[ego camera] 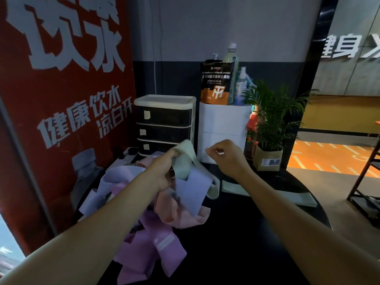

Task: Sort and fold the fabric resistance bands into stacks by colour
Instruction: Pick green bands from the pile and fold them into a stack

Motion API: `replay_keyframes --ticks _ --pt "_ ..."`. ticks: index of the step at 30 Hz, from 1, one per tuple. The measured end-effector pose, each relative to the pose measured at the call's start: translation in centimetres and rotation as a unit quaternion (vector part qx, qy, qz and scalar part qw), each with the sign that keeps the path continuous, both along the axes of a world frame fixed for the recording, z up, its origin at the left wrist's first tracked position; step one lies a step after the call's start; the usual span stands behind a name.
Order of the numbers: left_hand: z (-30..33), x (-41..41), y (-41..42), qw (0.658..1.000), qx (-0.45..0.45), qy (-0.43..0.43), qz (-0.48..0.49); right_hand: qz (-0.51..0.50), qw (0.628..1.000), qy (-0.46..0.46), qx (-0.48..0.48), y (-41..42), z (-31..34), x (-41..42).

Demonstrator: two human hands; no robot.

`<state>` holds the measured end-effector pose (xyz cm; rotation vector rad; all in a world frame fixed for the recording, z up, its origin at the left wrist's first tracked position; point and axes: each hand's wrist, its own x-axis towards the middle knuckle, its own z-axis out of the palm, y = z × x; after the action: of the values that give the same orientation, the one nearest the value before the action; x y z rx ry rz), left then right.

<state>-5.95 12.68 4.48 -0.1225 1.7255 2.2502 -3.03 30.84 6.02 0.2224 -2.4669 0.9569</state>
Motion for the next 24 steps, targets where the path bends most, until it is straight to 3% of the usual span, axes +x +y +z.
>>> replay_keyframes --ticks 2,6,10,17,20,24 --pt "0.1 0.1 0.8 1.000 -0.011 -0.005 -0.012 0.019 1.000 0.001 0.000 -0.4 0.2 0.9" --pt "0.8 1.0 2.8 0.997 -0.046 -0.011 -0.064 0.070 0.989 -0.120 0.043 -0.9 0.0 2.0" --pt "1.1 1.1 3.7 0.995 -0.057 0.008 -0.081 0.077 0.982 -0.161 0.056 0.0 -0.8 2.2" --pt "0.6 1.9 3.5 0.970 -0.071 0.138 -0.185 0.038 0.995 -0.086 0.017 2.0 -1.8 1.8" --pt "0.3 1.7 3.0 0.972 -0.092 0.166 -0.138 0.031 0.997 -0.062 -0.027 2.9 -2.0 1.6" --pt "-0.5 1.4 3.2 0.955 -0.200 0.181 -0.126 0.048 0.994 -0.052 -0.089 2.6 -1.5 2.1"
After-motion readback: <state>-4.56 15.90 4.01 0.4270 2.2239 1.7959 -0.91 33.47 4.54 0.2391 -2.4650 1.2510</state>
